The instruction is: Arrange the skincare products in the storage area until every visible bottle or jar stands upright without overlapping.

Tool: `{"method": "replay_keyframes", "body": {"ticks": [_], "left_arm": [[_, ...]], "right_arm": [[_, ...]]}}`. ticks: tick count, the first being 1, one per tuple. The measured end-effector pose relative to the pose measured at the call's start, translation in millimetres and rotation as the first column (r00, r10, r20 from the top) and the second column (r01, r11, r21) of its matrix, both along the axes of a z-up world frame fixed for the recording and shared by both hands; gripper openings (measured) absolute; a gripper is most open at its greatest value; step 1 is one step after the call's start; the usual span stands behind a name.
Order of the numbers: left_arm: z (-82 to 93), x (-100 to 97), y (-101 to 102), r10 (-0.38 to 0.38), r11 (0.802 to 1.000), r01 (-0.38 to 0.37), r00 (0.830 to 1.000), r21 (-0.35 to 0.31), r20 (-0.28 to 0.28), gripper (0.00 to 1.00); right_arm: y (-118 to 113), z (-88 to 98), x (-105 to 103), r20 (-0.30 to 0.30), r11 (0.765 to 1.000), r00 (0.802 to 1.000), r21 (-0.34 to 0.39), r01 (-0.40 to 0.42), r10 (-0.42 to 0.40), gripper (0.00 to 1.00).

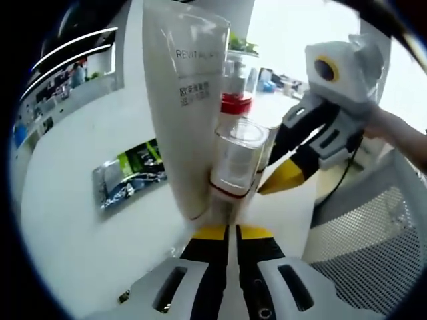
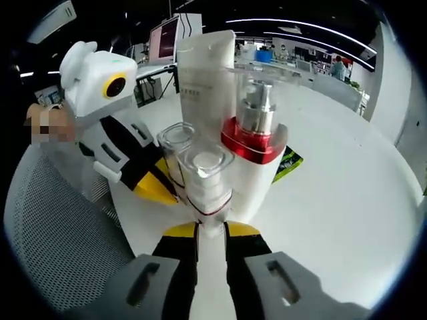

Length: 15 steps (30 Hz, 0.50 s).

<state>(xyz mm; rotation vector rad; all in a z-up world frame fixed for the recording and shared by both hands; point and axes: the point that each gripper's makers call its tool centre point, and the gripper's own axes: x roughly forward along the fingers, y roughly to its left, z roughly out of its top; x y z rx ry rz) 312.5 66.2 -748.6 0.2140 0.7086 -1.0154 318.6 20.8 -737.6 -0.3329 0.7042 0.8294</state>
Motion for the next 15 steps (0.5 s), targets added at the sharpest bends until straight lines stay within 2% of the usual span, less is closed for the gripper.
{"method": "replay_keyframes", "body": {"ticks": [9,15], "left_arm": [[2.6,2.4,4,-0.008,1.0,0.008,1.0,0.002,0.004,0.03],[12.0,0.5,8,-0.038,0.999,0.038,0.999,-0.008,0.015,0.05]], "right_arm": [[2,1.7,-2,-0.002,1.0,1.0,0.007,0.027,-0.027,0.17],[1,7.1,-4,0.006,0.999,0.999,0.002,0.039,-0.039,0.17]]}}
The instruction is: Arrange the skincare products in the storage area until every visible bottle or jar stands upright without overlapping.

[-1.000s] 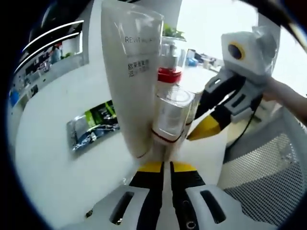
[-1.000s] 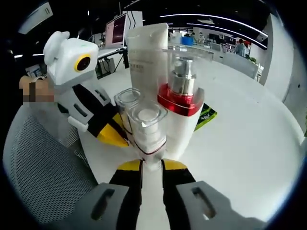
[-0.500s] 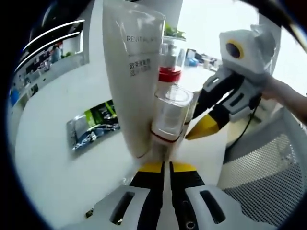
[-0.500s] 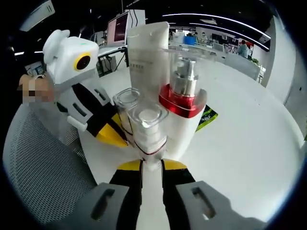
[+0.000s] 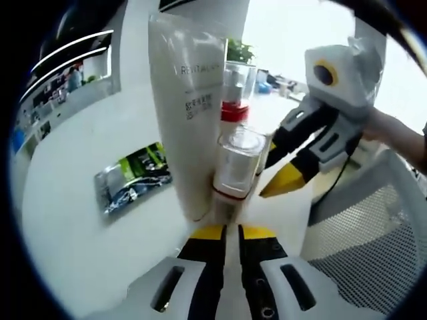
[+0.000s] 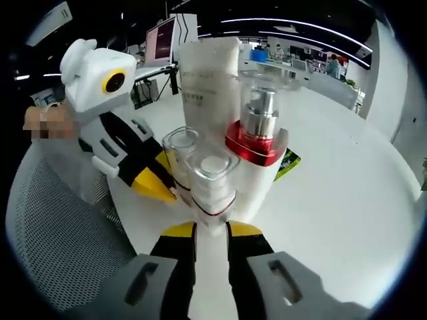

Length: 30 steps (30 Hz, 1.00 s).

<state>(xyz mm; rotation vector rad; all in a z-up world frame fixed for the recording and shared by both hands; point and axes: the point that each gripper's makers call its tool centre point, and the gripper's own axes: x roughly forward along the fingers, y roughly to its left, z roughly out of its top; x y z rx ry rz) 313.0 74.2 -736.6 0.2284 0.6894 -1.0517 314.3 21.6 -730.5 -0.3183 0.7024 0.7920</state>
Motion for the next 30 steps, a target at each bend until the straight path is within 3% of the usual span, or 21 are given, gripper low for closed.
{"method": "replay_keyframes", "body": {"ticks": [12,21,25,30], "left_arm": [[19.8,-0.1,20,0.014,0.999,-0.014,1.0,-0.034,-0.008,0.26],[28.8,-9.6,35,0.006,1.0,-0.006,1.0,-0.028,-0.001,0.44],[34.0,-13.1,44,0.013,0.999,-0.013,1.0,-0.032,-0.005,0.47],[39.3,-14.4,58,0.014,1.0,-0.014,1.0,0.003,0.028,0.56]], "right_arm": [[4,16.7,-9,0.019,0.999,0.999,0.008,0.043,-0.043,0.24],[3,30.9,-18,0.042,0.996,0.995,0.024,0.086,-0.087,0.36],[2,35.8,-20,0.05,0.995,0.994,0.025,0.1,-0.101,0.42],[6,44.4,-25,0.064,0.995,0.993,0.02,0.094,-0.095,0.49]]}}
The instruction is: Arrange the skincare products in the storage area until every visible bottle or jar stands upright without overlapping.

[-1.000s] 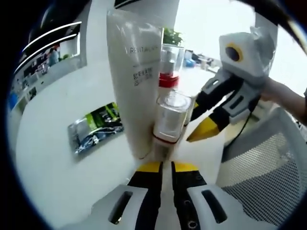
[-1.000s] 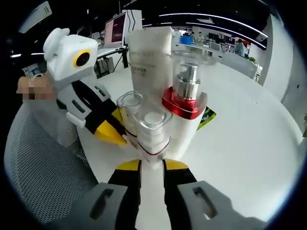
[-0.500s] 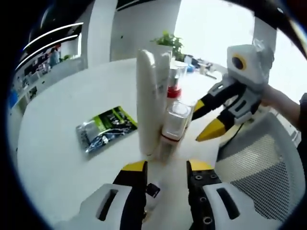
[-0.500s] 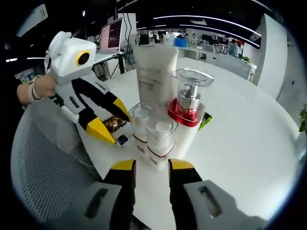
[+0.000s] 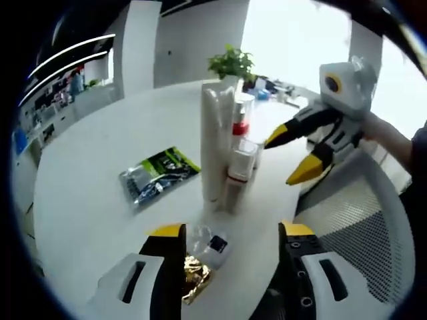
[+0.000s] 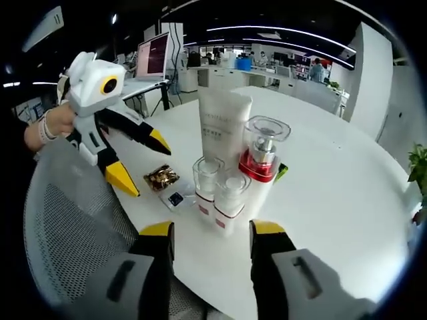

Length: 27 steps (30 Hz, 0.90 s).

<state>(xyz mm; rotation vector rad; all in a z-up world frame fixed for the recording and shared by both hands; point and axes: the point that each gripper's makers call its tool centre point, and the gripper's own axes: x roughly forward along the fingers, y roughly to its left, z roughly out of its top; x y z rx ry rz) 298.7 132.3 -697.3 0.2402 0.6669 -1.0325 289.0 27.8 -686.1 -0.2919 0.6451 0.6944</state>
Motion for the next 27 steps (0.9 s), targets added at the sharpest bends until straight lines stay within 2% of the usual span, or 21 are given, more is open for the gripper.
{"method": "replay_keyframes", "body": {"ticks": [5,10,20,21,22,27], "left_arm": [[13.4,3.5,14,0.043,0.999,-0.043,0.999,-0.024,0.022,0.6],[20.5,1.8,28,0.064,0.998,-0.063,0.997,-0.019,0.042,0.66],[25.3,-0.6,47,0.11,0.994,-0.11,0.993,-0.015,0.046,0.83],[26.0,3.5,51,0.147,0.989,-0.147,0.988,-0.017,0.046,0.86],[27.9,4.8,53,0.145,0.989,-0.144,0.987,-0.02,0.062,0.88],[34.8,0.1,56,0.15,0.988,-0.147,0.986,-0.043,0.074,0.87]], "right_arm": [[4,7.6,0,0.016,1.0,1.0,-0.008,0.0,0.0,0.58],[4,19.0,3,0.046,1.0,0.999,-0.003,0.021,-0.021,0.68],[6,27.0,0,0.057,0.999,0.998,0.009,0.039,-0.039,0.84],[6,27.3,0,0.056,0.999,0.998,0.015,0.04,-0.04,0.85],[8,27.8,0,0.055,0.999,0.998,0.024,0.041,-0.042,0.86],[11,28.2,-3,0.044,0.999,0.998,0.032,0.034,-0.036,0.93]]}}
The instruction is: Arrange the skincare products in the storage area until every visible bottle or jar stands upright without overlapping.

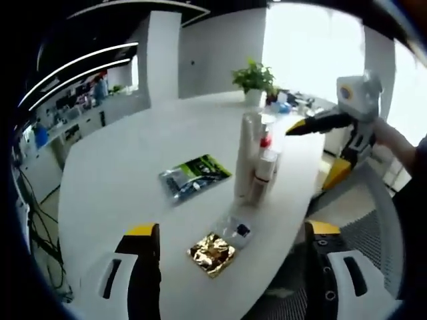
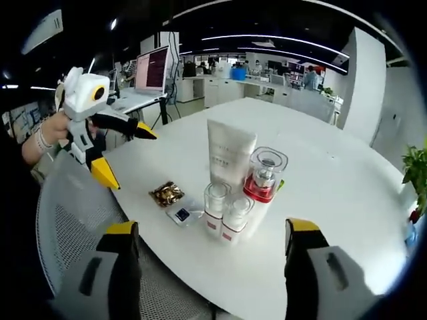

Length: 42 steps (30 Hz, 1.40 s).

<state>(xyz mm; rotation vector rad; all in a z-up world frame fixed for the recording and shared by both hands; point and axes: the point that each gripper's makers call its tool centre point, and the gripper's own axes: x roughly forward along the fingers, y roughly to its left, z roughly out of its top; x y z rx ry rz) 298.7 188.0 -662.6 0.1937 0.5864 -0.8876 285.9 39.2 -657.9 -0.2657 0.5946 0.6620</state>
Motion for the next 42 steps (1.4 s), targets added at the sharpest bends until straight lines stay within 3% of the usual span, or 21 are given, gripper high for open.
{"method": "replay_keyframes", "body": {"ticks": [6,10,12,16,20,22,31,42], "left_arm": [[-2.7,-2.0,2,0.001,1.0,-0.001,1.0,0.01,0.001,0.86],[-1.3,-0.5,4,0.014,1.0,-0.014,1.0,0.006,-0.008,0.85],[2.1,-0.1,4,-0.007,1.0,0.007,1.0,0.013,0.022,0.86],[-0.7,-2.8,4,-0.026,0.999,0.025,1.0,0.042,0.017,0.94],[-6.9,-7.7,2,-0.036,0.998,0.037,0.999,0.058,-0.013,0.94],[-10.5,-9.7,3,-0.043,0.995,0.045,0.999,0.085,-0.023,0.92],[-17.4,-8.2,-1,-0.052,0.997,0.056,0.997,0.059,-0.063,0.91],[-28.3,7.1,-9,-0.102,0.989,0.109,0.992,0.098,-0.075,0.8]], "right_arm": [[2,5.8,-2,0.002,0.999,1.0,0.043,0.022,-0.022,0.99],[2,3.4,-4,-0.007,0.999,1.0,0.035,0.019,-0.019,0.99],[4,2.7,-5,-0.011,0.999,1.0,0.039,0.013,-0.013,0.99],[6,3.3,-7,-0.007,0.999,1.0,0.047,0.007,-0.007,0.99],[6,4.3,-8,-0.008,0.999,1.0,0.054,0.007,-0.006,0.99],[4,3.3,-8,-0.008,0.999,1.0,0.036,0.002,-0.002,0.99],[2,4.1,-6,0.008,1.0,1.0,0.025,0.001,-0.001,0.98],[-4,3.6,-3,0.005,0.999,1.0,0.036,0.016,-0.016,0.96]]}}
